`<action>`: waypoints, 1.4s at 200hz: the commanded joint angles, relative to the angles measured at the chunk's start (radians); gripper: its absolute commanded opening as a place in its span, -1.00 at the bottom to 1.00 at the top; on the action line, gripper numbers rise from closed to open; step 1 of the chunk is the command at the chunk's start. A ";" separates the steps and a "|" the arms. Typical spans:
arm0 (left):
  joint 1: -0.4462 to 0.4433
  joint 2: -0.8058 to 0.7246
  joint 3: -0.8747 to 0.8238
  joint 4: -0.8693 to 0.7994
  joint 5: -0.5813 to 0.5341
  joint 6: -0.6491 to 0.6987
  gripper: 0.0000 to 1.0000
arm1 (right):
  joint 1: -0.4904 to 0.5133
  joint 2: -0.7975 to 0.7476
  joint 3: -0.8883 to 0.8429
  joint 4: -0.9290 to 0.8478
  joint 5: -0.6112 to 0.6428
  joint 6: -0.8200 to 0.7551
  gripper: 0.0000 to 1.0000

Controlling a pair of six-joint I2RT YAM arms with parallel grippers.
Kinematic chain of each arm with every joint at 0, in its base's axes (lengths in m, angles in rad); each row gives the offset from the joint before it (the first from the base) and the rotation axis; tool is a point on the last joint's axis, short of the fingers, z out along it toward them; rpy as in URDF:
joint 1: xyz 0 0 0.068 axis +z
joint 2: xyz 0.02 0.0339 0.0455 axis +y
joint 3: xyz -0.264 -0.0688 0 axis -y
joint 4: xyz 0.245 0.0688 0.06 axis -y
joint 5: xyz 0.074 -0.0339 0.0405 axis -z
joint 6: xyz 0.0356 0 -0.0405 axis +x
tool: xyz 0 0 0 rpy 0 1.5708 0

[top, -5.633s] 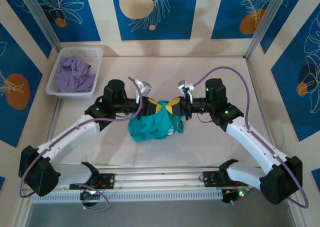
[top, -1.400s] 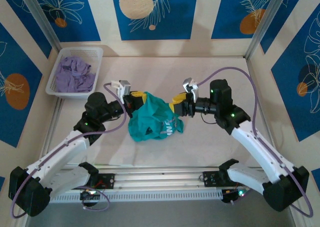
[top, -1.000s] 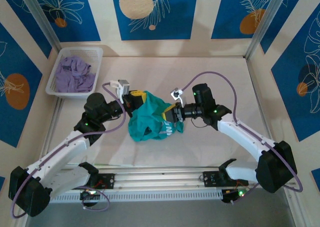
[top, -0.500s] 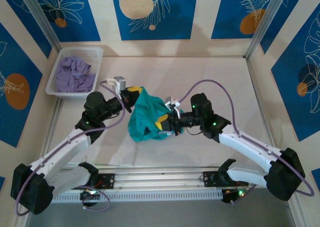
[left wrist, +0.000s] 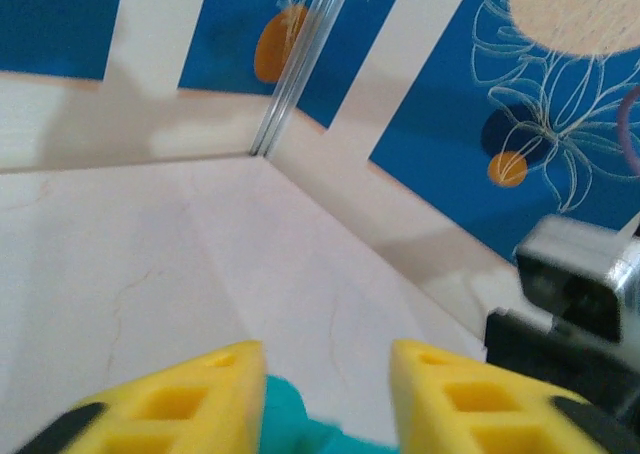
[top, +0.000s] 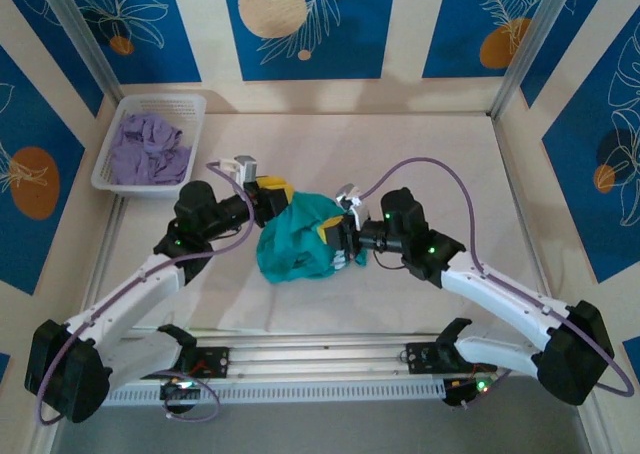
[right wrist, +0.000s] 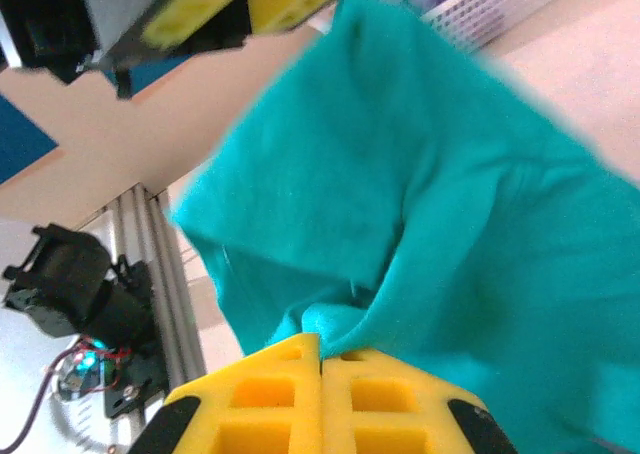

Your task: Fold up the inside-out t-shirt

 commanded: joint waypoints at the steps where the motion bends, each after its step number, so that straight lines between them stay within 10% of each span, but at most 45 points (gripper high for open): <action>1: 0.009 -0.036 -0.005 -0.140 -0.039 0.046 -0.12 | -0.012 -0.026 0.033 -0.018 0.037 -0.026 -1.00; 104: -0.001 -0.114 0.054 -0.738 -0.044 -0.069 0.19 | -0.029 0.056 0.045 0.033 -0.003 -0.005 -1.00; 163: -0.050 -0.018 -0.062 -0.427 0.151 -0.289 0.22 | -0.040 0.079 0.064 0.028 -0.022 0.001 -1.00; 280: -0.045 0.074 -0.061 -0.323 0.131 -0.232 -0.98 | -0.080 -0.043 0.013 -0.052 0.024 -0.052 -1.00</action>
